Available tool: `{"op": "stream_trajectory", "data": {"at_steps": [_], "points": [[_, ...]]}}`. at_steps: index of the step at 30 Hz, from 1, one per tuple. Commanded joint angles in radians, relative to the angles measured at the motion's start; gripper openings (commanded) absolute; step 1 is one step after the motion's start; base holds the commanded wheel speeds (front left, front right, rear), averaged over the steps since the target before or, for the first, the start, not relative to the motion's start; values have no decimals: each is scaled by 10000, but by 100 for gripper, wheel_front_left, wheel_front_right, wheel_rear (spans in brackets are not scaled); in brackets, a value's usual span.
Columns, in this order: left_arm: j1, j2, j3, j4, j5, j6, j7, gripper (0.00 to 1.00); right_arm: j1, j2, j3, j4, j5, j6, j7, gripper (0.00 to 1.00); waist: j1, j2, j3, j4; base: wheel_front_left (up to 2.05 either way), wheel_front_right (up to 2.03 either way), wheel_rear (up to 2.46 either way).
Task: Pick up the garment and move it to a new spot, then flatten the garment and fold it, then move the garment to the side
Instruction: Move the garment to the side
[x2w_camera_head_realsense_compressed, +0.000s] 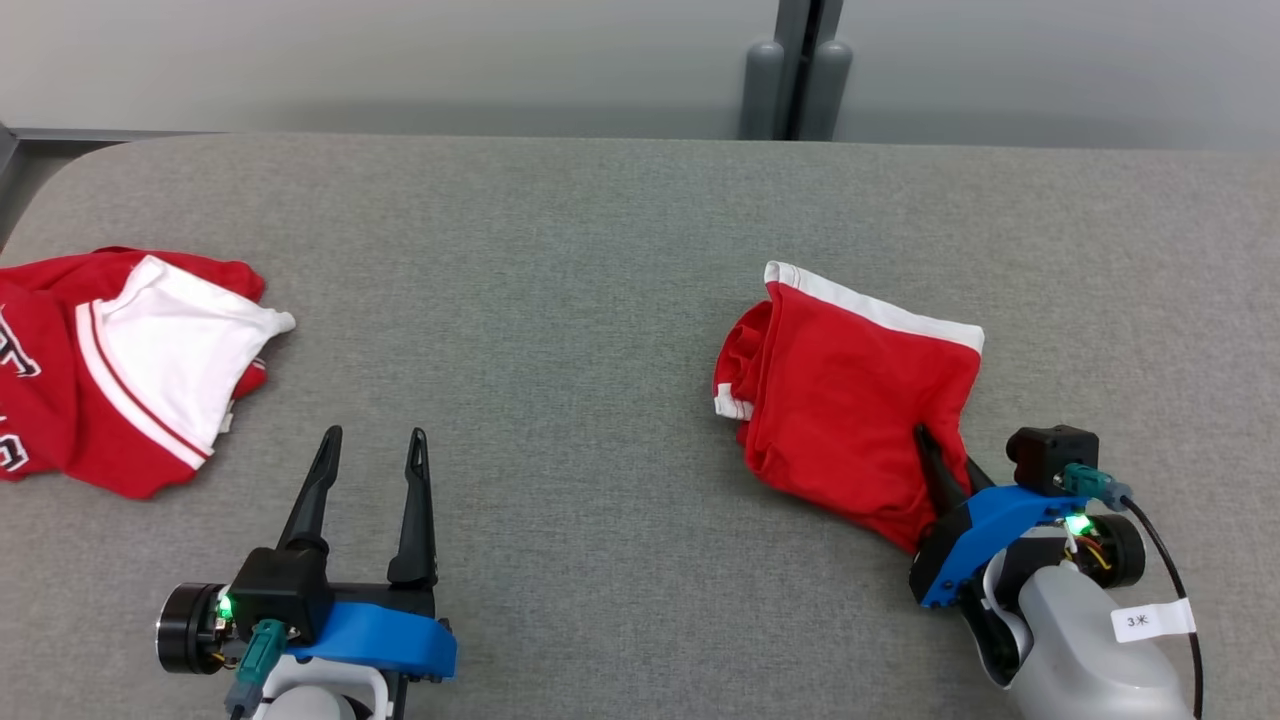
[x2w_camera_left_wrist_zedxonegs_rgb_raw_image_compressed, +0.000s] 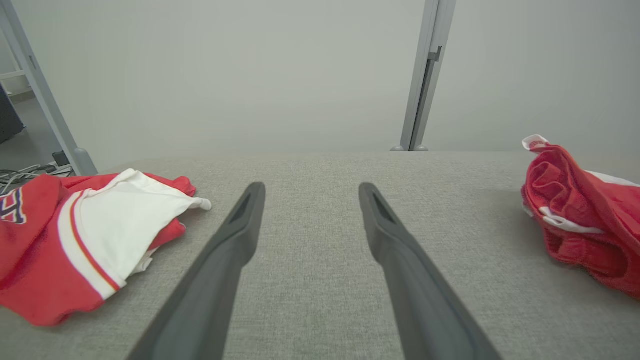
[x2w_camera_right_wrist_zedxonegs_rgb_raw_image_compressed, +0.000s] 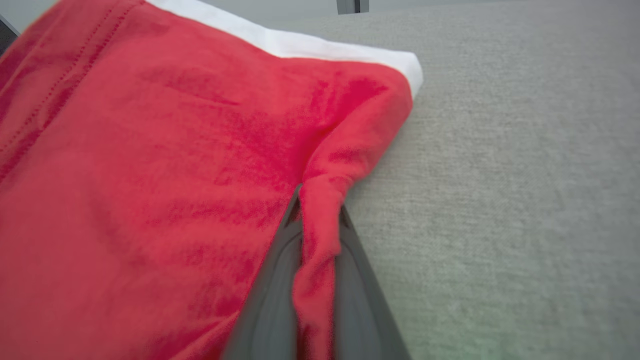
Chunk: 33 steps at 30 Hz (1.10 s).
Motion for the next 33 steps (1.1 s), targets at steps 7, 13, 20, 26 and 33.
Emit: {"op": "stream_trajectory", "data": {"at_steps": [7, 13, 20, 26, 33], "points": [[-163, -14, 29, -235, 76, -55, -26, 100, -121, -518, 64, -543, -91, 4, -89, 0, 0, -1, 338, -577, 0, 0, 0], [-485, 112, 68, -388, 207, -140, -28, 100, 109, -873, -166, -1380, -112, 4, -85, 0, 0, -1, 824, -1517, 0, 0, 0], [-1023, 310, -18, -616, 412, -214, -28, 100, 481, -1142, -562, -2164, -165, 4, -88, 0, 0, -1, 1384, -2492, 0, 0, 0], [-1420, 492, -5, -738, 507, -202, -28, 100, 682, -1240, -795, -2666, -200, 4, -89, 0, 0, -1, 1779, -2865, 0, 0, 0], [-1654, 594, -10, -838, 529, -220, -28, 100, 118, -1480, -539, -3253, -468, 4, -90, 0, 0, -1, 2146, -2802, 0, 0, 0]]}}
